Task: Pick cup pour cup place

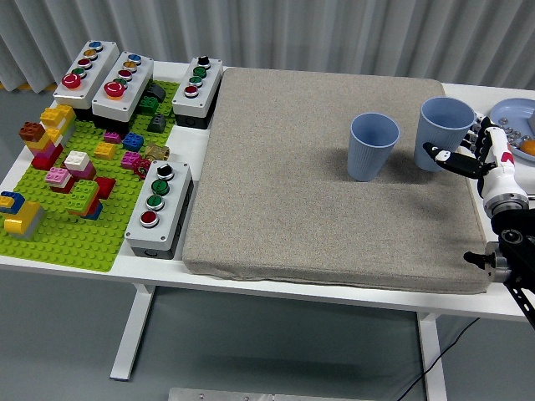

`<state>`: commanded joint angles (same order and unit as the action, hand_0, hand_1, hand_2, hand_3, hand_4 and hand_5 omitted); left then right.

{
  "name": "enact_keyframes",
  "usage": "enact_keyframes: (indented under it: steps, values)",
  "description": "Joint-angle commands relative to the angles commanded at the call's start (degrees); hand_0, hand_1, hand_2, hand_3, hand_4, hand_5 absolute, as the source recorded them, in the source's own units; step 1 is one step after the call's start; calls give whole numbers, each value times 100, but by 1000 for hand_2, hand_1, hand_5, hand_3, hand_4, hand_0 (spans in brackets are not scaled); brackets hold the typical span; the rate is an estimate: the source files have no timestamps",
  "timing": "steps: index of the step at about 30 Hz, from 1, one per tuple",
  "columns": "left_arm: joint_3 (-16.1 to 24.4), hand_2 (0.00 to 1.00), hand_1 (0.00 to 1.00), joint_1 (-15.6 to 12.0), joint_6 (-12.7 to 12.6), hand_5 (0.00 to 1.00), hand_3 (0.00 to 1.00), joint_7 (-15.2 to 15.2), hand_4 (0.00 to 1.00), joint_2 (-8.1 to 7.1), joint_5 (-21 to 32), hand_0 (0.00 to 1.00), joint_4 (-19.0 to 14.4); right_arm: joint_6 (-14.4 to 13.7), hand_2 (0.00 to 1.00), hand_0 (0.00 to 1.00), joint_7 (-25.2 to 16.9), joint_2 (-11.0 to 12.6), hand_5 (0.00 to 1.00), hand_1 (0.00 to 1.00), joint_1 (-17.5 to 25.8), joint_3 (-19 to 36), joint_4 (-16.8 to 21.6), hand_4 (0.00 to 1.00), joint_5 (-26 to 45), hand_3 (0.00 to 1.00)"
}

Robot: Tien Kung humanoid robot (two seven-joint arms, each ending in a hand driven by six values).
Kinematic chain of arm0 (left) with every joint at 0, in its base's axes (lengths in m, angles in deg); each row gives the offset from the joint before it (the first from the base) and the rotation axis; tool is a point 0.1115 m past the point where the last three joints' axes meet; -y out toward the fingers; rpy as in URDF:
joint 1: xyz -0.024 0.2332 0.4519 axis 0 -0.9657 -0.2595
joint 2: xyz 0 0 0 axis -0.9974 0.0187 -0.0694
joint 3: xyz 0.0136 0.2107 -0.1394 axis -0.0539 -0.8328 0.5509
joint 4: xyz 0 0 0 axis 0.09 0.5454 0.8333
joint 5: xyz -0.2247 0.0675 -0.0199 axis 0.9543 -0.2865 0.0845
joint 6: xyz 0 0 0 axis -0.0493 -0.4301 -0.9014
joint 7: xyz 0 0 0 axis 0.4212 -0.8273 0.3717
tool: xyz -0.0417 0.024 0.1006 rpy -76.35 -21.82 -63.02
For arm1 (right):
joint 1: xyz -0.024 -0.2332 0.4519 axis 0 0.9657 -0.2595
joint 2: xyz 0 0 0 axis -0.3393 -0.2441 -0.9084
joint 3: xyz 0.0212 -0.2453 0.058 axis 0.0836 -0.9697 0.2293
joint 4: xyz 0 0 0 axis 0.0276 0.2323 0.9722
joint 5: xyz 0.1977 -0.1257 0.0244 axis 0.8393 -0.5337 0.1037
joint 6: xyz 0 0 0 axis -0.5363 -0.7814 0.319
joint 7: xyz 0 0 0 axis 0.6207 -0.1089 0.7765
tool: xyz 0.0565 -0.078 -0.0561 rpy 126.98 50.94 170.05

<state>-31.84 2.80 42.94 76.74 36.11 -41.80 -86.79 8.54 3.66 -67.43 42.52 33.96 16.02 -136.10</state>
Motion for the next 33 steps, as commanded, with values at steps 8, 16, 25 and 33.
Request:
enact_keyframes:
  steps: [8,16,25,33]
  values:
    - [0,844,801,11,10,951,756,14,518,9,-17,766,0,-42,600,837,-620,-39,2,718,275,10,-93,603,233,600]
    - [-14,845,800,39,20,953,754,22,517,25,-8,765,0,-22,591,837,-1287,-110,2,716,348,11,-434,600,456,585]
    - [-56,844,801,43,31,953,755,22,517,15,9,767,0,-7,592,838,-1245,-142,2,716,354,-54,-516,599,423,588]
    - [-43,844,801,48,27,954,753,28,516,28,-24,765,0,38,592,838,-1244,-247,2,717,385,-322,-706,593,460,587]
